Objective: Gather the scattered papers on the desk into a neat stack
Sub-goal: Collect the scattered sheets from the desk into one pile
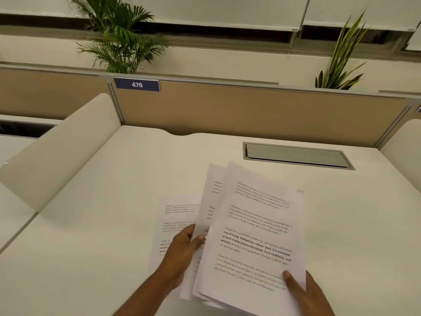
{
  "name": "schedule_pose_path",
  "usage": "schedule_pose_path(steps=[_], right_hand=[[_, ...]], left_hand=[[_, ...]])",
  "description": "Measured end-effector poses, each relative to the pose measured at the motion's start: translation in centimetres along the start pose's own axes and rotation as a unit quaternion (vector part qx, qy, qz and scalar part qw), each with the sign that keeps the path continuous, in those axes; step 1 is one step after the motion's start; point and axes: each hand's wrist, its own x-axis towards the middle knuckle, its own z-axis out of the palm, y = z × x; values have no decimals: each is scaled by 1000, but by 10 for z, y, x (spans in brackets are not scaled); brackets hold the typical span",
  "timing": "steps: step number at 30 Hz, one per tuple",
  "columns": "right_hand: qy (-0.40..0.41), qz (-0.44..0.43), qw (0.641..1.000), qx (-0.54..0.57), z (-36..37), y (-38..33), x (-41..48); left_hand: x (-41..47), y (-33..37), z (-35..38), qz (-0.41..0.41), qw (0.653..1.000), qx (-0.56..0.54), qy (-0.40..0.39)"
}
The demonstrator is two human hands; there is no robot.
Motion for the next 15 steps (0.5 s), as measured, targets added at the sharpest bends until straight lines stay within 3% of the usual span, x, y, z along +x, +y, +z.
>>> schedule_pose_path(steps=[8, 15], right_hand=[[-23, -64, 994, -86, 8, 7, 6], [-132, -95, 982, -100, 22, -3, 1]], left_hand=[[-10, -5, 13, -26, 1000, -14, -9], [-11, -17, 6, -62, 996, 53, -19]])
